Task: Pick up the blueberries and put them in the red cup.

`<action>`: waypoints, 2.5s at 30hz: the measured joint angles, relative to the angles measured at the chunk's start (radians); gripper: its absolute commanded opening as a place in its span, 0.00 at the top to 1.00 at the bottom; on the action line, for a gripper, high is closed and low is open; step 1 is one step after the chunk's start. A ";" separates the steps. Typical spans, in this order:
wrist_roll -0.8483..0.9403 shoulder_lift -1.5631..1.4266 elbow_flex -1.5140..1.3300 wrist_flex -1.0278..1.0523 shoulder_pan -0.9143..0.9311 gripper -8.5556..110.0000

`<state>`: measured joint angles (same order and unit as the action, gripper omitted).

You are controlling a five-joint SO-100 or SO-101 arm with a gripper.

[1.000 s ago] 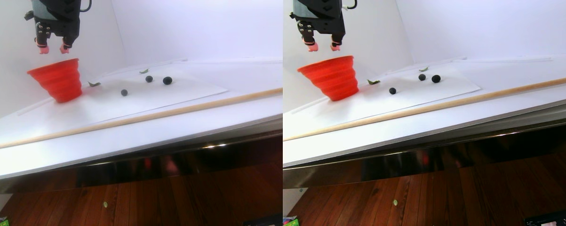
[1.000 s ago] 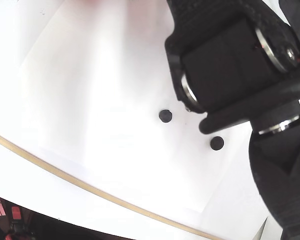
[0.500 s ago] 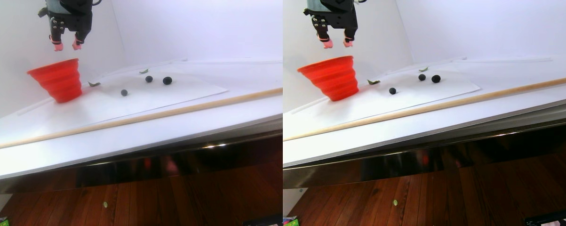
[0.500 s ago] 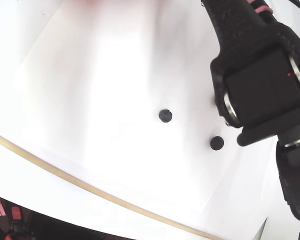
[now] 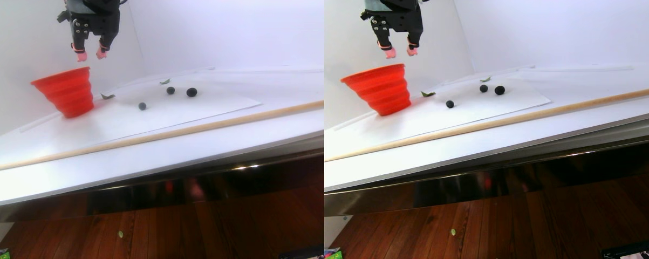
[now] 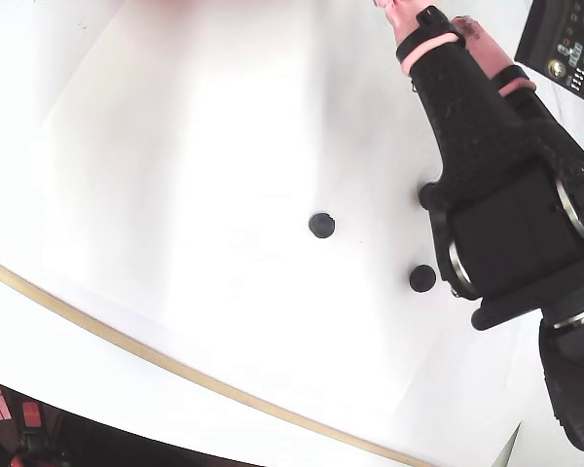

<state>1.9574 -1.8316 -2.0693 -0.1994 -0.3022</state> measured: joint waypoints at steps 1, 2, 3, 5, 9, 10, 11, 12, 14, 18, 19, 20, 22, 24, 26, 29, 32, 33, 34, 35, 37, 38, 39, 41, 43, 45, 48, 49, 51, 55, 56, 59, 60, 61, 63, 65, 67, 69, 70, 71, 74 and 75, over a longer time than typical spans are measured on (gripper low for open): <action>0.003 -0.008 -0.009 0.000 0.005 0.78; 0.006 -0.014 -0.014 0.000 0.008 0.78; 0.008 -0.018 -0.018 0.000 0.012 0.78; 0.011 -0.035 -0.035 0.012 0.025 0.78; 0.012 -0.069 -0.069 0.029 0.040 0.78; 0.012 -0.077 -0.080 0.031 0.044 0.78; 0.012 -0.084 -0.089 0.035 0.049 0.78; 0.012 -0.092 -0.098 0.040 0.052 0.78; 0.017 -0.104 -0.112 0.044 0.060 0.78; 0.037 -0.130 -0.161 0.044 0.078 0.78; 0.040 -0.137 -0.169 0.044 0.084 0.78; 0.043 -0.141 -0.175 0.048 0.089 0.78; 0.043 -0.147 -0.184 0.051 0.095 0.78; 0.052 -0.156 -0.199 0.057 0.106 0.78; 0.063 -0.167 -0.222 0.060 0.123 0.78; 0.078 -0.172 -0.244 0.060 0.140 0.78; 0.089 -0.172 -0.258 0.060 0.153 0.78; 0.092 -0.172 -0.262 0.060 0.158 0.78; 0.095 -0.172 -0.267 0.060 0.163 0.78; 0.097 -0.172 -0.273 0.060 0.166 0.78; 0.101 -0.172 -0.284 0.060 0.166 0.78; 0.101 -0.172 -0.290 0.060 0.167 0.78; 0.101 -0.172 -0.296 0.060 0.169 0.78; 0.101 -0.172 -0.313 0.060 0.176 0.78; 0.101 -0.172 -0.331 0.060 0.183 0.78; 0.101 -0.172 -0.337 0.060 0.184 0.78; 0.109 -0.173 -0.348 0.048 0.193 0.78; 0.112 -0.173 -0.354 0.043 0.196 0.78; 0.120 -0.173 -0.373 0.026 0.206 0.77; 0.120 -0.173 -0.385 0.009 0.222 0.77; 0.120 -0.173 -0.390 0.006 0.229 0.77; 0.130 -0.173 -0.410 -0.012 0.244 0.77; 0.135 -0.173 -0.413 -0.020 0.247 0.77; 0.138 -0.173 -0.413 -0.029 0.252 0.77; 0.141 -0.173 -0.413 -0.041 0.258 0.77; 0.141 -0.169 -0.419 -0.055 0.262 0.77; 0.141 -0.152 -0.422 -0.069 0.267 0.77; 0.141 -0.133 -0.420 -0.080 0.268 0.77; 0.141 -0.124 -0.420 -0.084 0.273 0.77; 0.141 -0.120 -0.420 -0.089 0.273 0.77; 0.141 -0.086 -0.420 -0.117 0.276 0.77; 0.141 -0.078 -0.420 -0.121 0.279 0.77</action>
<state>2.0985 -1.9098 -2.4897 -0.3206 -0.0230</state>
